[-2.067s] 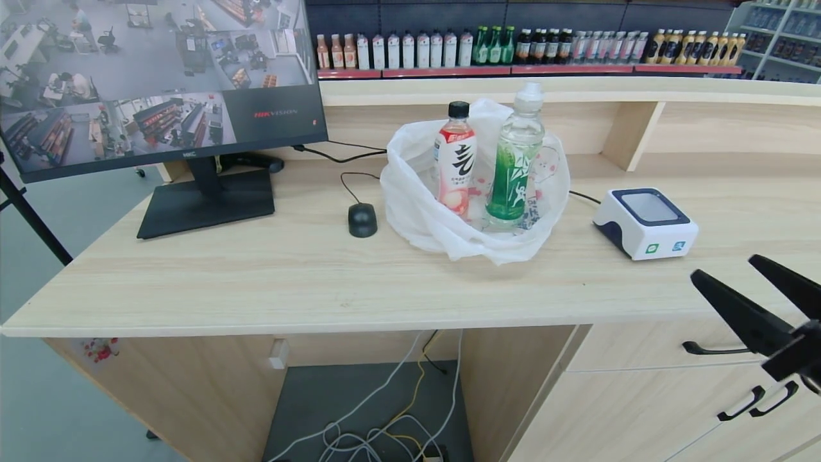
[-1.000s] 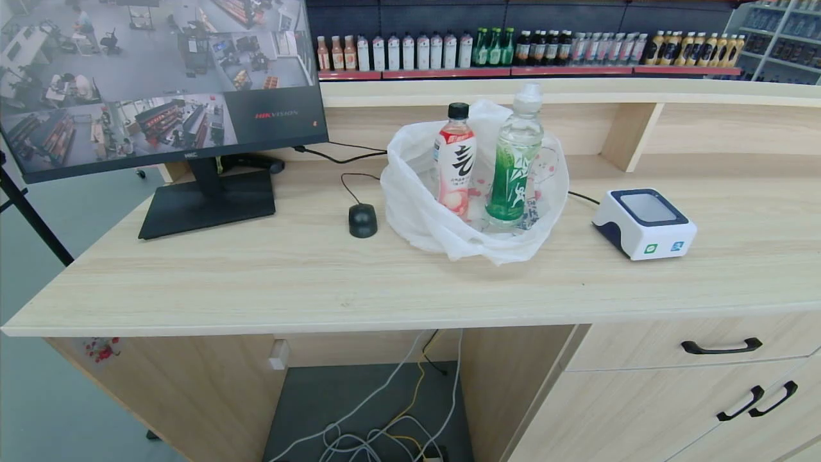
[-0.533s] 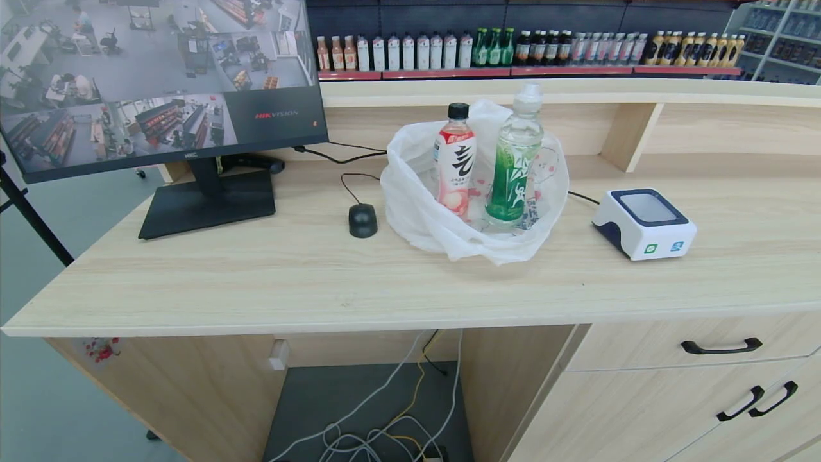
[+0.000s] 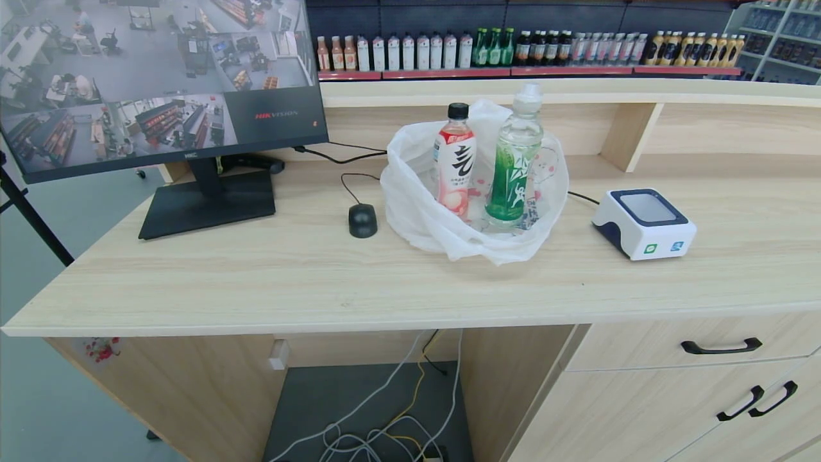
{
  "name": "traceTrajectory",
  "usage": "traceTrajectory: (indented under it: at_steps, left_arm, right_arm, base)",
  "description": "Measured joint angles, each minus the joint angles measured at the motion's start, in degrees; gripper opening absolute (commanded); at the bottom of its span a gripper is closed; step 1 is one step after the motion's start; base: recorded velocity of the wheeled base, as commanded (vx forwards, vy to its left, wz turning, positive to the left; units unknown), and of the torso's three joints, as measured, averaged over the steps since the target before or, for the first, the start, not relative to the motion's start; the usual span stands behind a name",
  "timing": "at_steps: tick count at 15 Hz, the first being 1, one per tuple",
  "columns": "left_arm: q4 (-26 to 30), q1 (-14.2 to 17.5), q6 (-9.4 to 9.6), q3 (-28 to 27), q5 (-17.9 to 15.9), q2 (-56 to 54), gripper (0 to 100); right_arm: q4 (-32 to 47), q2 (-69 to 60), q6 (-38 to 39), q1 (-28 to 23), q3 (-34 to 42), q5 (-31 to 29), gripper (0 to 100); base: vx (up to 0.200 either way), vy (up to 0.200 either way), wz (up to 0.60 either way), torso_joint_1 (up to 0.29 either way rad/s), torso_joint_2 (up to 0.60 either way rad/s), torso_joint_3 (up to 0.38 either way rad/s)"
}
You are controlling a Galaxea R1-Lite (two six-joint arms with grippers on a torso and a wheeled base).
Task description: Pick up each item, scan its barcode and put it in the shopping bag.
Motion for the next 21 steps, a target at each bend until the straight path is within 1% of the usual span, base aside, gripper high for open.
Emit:
traceTrajectory:
  at_steps: [10,12,21]
  left_arm:
    - [0.00,0.00,0.00,0.00,0.00,0.00,100]
    - [0.02,0.02,-0.30,0.00,0.00,0.00,100]
    - [0.00,0.05,-0.51,0.00,0.00,0.00,100]
  right_arm:
    - [0.00,-2.69,-0.01,-0.52,0.00,0.00,100]
    - [0.00,-2.74,0.00,-0.55,0.02,0.00,100]
    - [0.02,-2.77,0.07,-0.55,0.05,0.00,100]
  base:
    - [0.000,0.000,0.00,0.000,0.00,0.000]
    - [0.000,-0.200,0.00,0.002,0.00,-0.002]
    - [0.000,-0.200,0.00,0.006,0.00,0.003]
